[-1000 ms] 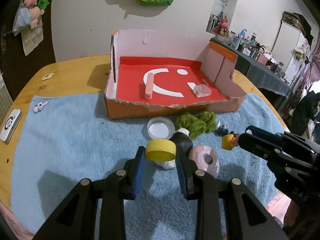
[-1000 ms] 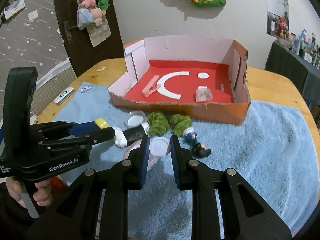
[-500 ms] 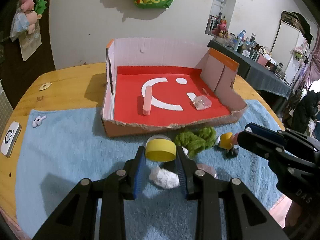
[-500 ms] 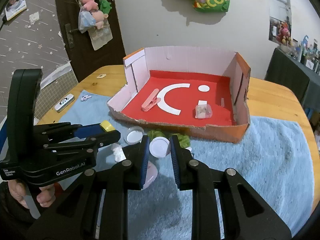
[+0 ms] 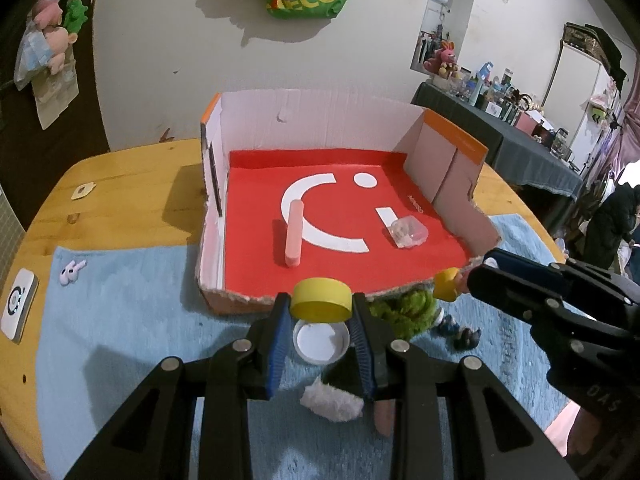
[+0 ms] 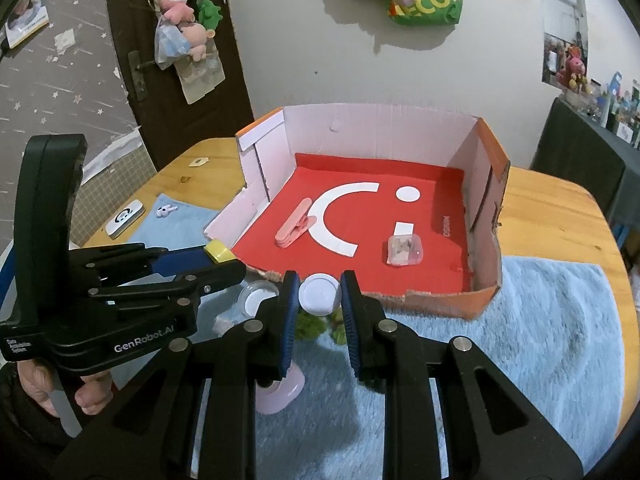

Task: Organize objects
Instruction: 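Lift and carry the doll and yellow tape roll into the cardboard box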

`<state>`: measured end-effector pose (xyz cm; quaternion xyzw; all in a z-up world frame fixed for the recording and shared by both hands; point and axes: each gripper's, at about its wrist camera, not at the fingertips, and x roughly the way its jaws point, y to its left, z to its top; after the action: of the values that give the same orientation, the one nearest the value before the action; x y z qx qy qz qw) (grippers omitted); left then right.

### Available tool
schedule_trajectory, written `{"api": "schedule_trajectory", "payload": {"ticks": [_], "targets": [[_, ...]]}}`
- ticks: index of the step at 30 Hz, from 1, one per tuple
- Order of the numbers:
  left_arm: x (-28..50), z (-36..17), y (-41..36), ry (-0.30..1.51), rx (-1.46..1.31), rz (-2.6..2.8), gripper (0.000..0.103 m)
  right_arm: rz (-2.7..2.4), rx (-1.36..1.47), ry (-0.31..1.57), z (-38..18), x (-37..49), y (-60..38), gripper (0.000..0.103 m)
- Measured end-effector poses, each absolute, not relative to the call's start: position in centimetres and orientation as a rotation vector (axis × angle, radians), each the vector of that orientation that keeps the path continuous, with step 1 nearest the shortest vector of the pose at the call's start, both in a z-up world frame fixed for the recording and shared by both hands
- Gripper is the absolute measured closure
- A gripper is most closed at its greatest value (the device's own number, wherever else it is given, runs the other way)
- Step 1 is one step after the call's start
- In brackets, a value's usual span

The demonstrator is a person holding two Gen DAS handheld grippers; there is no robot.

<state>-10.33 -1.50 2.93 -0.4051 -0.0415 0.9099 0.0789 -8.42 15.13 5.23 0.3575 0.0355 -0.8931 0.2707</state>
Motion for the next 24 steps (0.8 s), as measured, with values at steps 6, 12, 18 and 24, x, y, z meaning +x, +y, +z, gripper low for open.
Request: {"api": "schedule_trajectory", "payload": {"ticks": [6,12,18,24], "targets": [[-12.0,3.4,-1.4,-0.12,-1.214,2.721,0.071,-2.406,0.964,0.095,5.5,-9.4,15.1,0.083],[-13.5,3.4,-1.2,-0.114,-1.223,2.71,0.071,-2.408,0.975,0.093,5.7,-11.0,15.0,0.083],[-14.9,3.1,-1.0,-0.123,-1.244,2.691,0.071,-2.406,1.002,0.083,5.4,-13.2,15.3,0.083],[-16.2,2.3,-0.4,-0.114,-1.267,2.661,0.071,-2.405,1.035,0.08,4.5,-14.5,15.6,0.083]]}}
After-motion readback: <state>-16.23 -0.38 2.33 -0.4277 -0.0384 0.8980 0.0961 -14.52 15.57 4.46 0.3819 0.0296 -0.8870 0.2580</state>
